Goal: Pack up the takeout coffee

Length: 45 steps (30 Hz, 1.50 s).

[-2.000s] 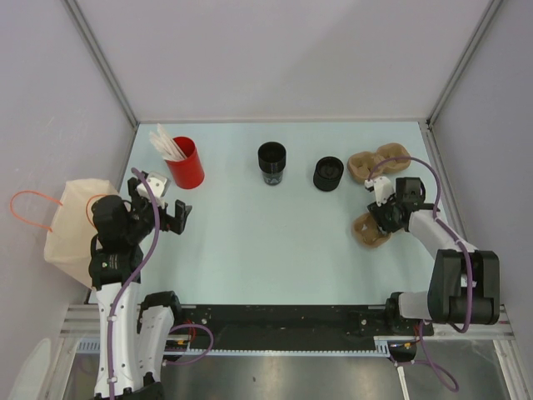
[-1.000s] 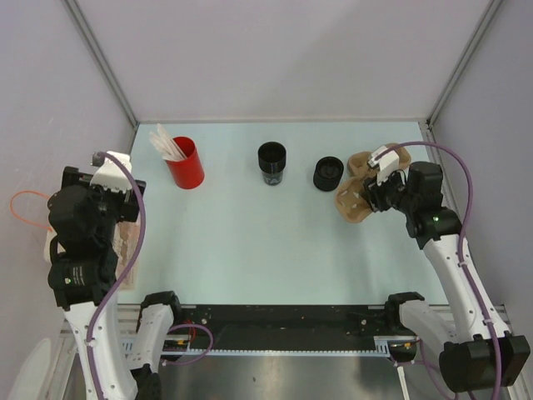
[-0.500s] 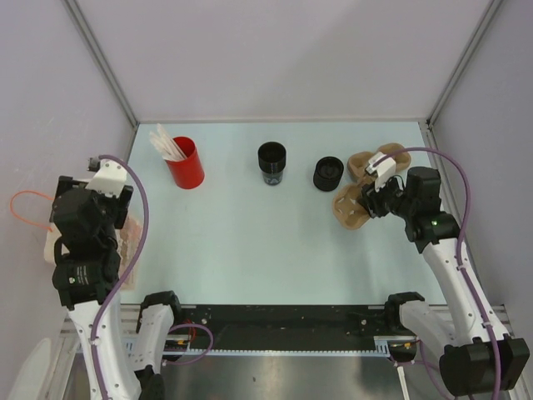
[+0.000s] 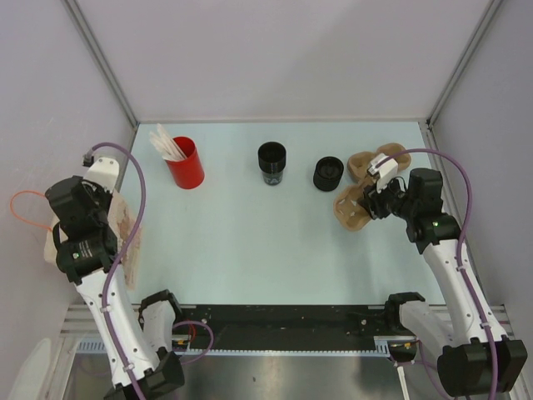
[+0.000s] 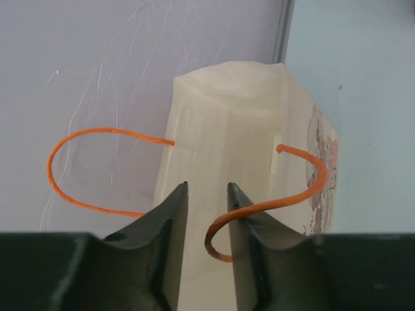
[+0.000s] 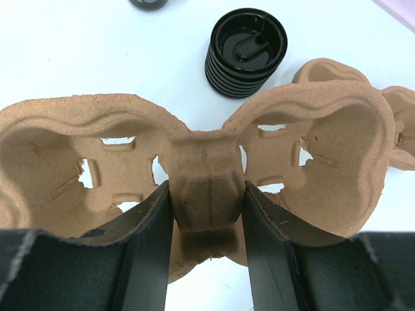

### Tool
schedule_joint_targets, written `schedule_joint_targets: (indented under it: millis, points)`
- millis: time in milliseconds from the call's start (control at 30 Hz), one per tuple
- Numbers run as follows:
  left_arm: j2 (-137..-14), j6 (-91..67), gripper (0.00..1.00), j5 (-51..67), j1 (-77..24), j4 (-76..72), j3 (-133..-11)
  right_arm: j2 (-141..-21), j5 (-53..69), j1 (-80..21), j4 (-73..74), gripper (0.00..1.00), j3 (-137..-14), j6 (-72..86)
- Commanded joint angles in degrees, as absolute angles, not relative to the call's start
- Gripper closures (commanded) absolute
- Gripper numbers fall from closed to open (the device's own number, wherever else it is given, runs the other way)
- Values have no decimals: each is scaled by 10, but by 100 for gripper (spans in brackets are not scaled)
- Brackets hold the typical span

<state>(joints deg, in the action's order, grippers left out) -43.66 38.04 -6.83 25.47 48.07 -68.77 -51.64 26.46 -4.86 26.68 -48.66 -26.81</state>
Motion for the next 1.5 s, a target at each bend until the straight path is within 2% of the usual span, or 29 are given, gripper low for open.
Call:
schedule_joint_targets:
  millis: [0,67,100,167,367,867,1100,1467]
  points:
    - [-425,392,74,15,272,460,-686,-511,272,-46,250,83,-487,-270]
    - [-416,392,82,46,272,468,-686,-510,272,-45,251,84,-486,-269]
    - [-409,389,91,56,271,471,-689,-510,272,-42,250,84,-486,-269]
    - [-403,387,100,87,272,485,-700,-511,273,-43,250,84,-486,-269]
    - [-401,375,100,159,272,527,-724,-510,273,-39,250,84,-485,-269]
    - [-361,333,100,432,271,570,-740,-509,277,-30,250,85,-484,-269]
    - [-356,308,100,518,271,571,-747,-508,281,-21,251,86,-484,-267]
    - [-347,256,100,572,270,541,-749,-509,287,-11,252,87,-484,-266]
